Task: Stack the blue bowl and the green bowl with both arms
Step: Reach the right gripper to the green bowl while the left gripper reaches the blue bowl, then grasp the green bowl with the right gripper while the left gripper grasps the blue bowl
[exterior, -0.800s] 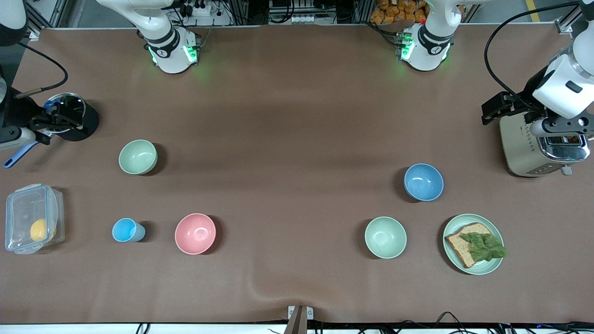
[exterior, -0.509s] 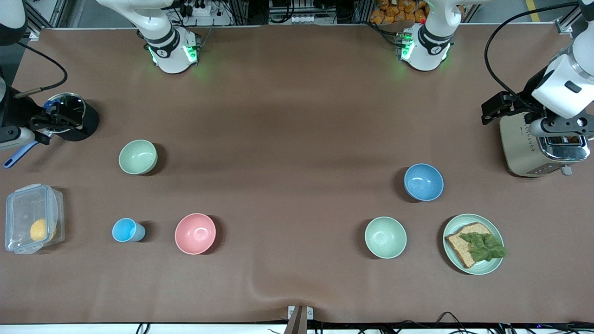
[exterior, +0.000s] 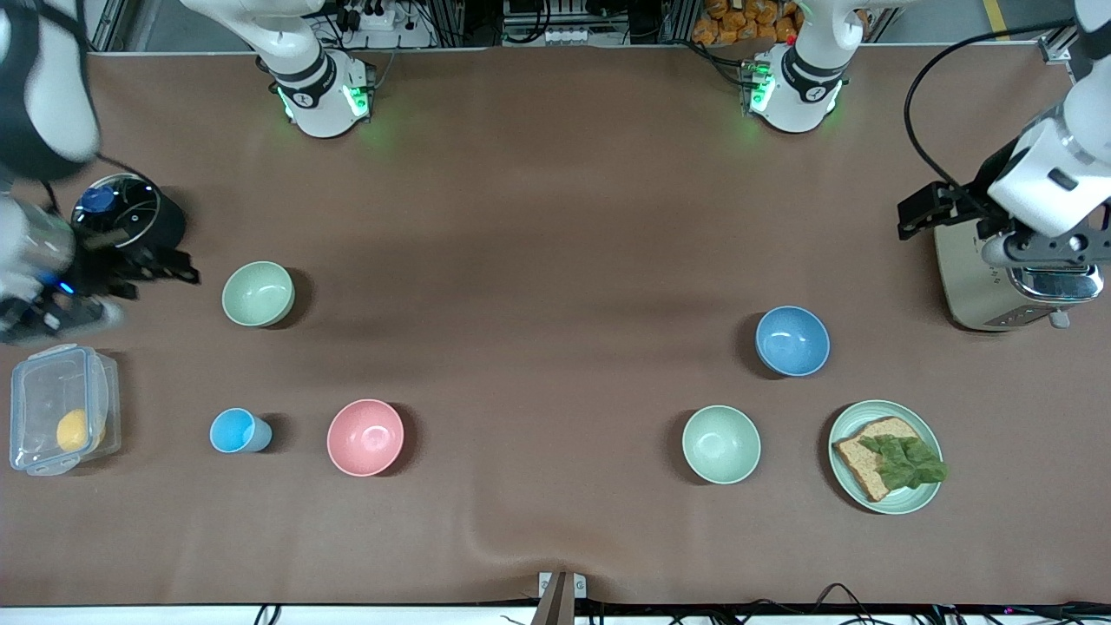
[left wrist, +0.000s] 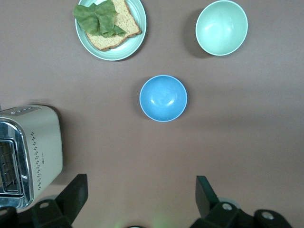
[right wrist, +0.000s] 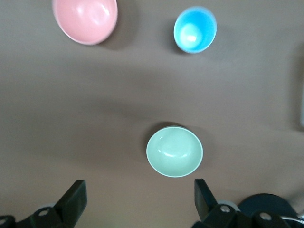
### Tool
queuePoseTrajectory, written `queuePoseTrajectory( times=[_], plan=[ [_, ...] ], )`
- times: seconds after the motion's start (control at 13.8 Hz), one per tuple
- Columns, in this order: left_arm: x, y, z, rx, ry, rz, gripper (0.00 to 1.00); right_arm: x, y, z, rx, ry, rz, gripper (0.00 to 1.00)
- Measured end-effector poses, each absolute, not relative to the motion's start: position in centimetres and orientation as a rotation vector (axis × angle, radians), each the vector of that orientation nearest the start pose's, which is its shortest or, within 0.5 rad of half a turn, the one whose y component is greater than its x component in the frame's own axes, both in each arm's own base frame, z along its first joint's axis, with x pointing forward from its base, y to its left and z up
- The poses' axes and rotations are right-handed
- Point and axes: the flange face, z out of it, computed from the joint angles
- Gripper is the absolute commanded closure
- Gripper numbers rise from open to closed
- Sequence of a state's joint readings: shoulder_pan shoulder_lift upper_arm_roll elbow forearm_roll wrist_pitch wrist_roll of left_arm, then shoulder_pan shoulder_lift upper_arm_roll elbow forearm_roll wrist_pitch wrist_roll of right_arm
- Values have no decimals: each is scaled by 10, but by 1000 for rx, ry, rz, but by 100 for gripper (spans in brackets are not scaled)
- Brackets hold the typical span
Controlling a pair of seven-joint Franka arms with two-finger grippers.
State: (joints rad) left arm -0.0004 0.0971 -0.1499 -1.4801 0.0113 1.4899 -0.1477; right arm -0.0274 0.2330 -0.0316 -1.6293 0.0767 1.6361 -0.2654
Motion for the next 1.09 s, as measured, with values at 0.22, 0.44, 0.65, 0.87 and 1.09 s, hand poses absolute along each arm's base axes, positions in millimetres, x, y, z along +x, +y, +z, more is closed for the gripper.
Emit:
queuePoseTrajectory(
  times=[0.22,0.44,0.65,0.87,1.09],
  plan=[
    [590,-82,565,-3132,4,174,0,618,-40,431,-2996,-255,391,0],
    [611,-82,505,-3120,8,282,0,618,-75,422,-2975,-293,388,0],
    [630,-83,444,-3069,39,359,0,617,-125,380,-2939,-380,375,0],
    [642,-81,400,-3061,38,425,0,607,-138,334,-2932,-360,391,0],
    [652,-77,369,-3036,40,467,0,596,-141,305,-2940,-342,382,0]
  ],
)
